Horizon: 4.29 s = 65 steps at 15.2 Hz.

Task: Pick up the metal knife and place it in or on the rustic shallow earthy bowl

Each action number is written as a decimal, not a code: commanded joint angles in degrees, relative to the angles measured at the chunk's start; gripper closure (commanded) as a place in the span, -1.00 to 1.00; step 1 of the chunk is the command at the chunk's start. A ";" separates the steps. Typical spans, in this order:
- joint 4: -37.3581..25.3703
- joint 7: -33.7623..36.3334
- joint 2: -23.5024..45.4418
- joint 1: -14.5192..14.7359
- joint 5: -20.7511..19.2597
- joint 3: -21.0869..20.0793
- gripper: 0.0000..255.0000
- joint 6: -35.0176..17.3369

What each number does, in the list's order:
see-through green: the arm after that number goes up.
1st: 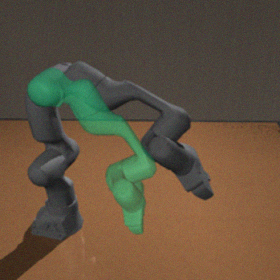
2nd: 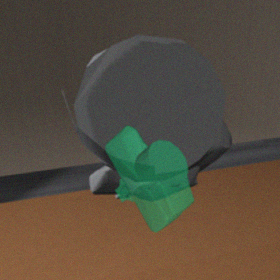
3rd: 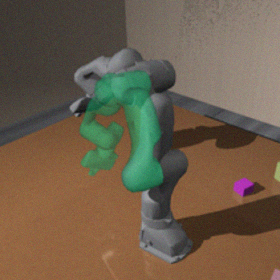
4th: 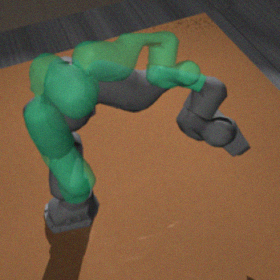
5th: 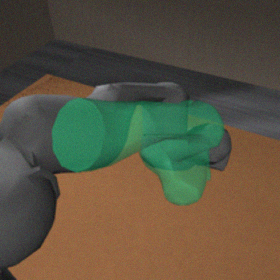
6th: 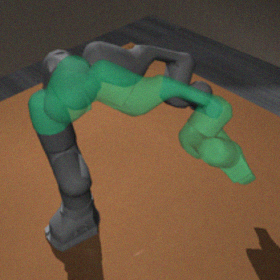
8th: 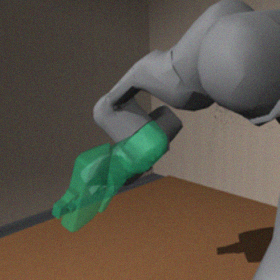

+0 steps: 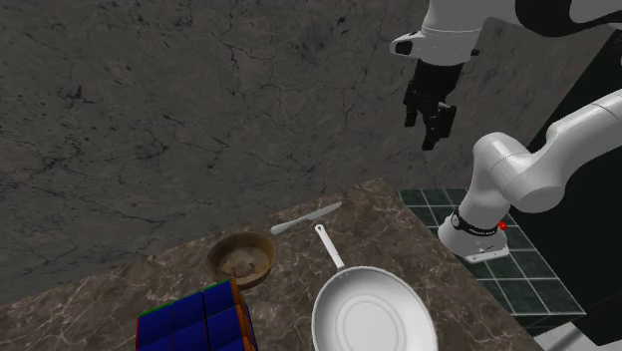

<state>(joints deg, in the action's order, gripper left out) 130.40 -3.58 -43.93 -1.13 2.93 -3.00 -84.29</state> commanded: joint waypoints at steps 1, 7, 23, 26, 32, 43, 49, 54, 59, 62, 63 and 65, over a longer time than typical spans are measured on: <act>0.00 0.00 0.00 0.00 0.00 0.00 -1.00 0.00; 7.03 -3.74 4.40 0.62 -0.78 0.63 -1.00 -14.68; 9.15 -13.03 31.30 2.19 -1.37 1.85 -1.00 -52.40; 6.79 -14.83 37.78 2.49 -1.15 1.91 -1.00 -58.15; 6.32 -15.37 43.03 2.59 -1.03 1.85 -1.00 -63.38; 6.36 -15.38 44.88 2.62 -1.02 1.83 1.00 -65.27; 6.45 -15.36 45.08 2.63 -1.02 1.82 1.00 -65.56; 5.92 -15.33 43.74 2.58 -1.06 1.81 1.00 -63.69; 4.54 -15.22 41.15 2.56 -1.13 1.83 1.00 -59.73; 3.56 -15.16 39.75 2.55 -1.18 1.84 1.00 -57.35; 3.22 -15.14 39.30 2.55 -1.19 1.85 1.00 -56.56; 2.48 -15.10 38.45 2.54 -1.22 1.86 1.00 -54.97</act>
<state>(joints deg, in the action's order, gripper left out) 133.24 -18.64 -4.96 1.43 1.71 -1.18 -140.16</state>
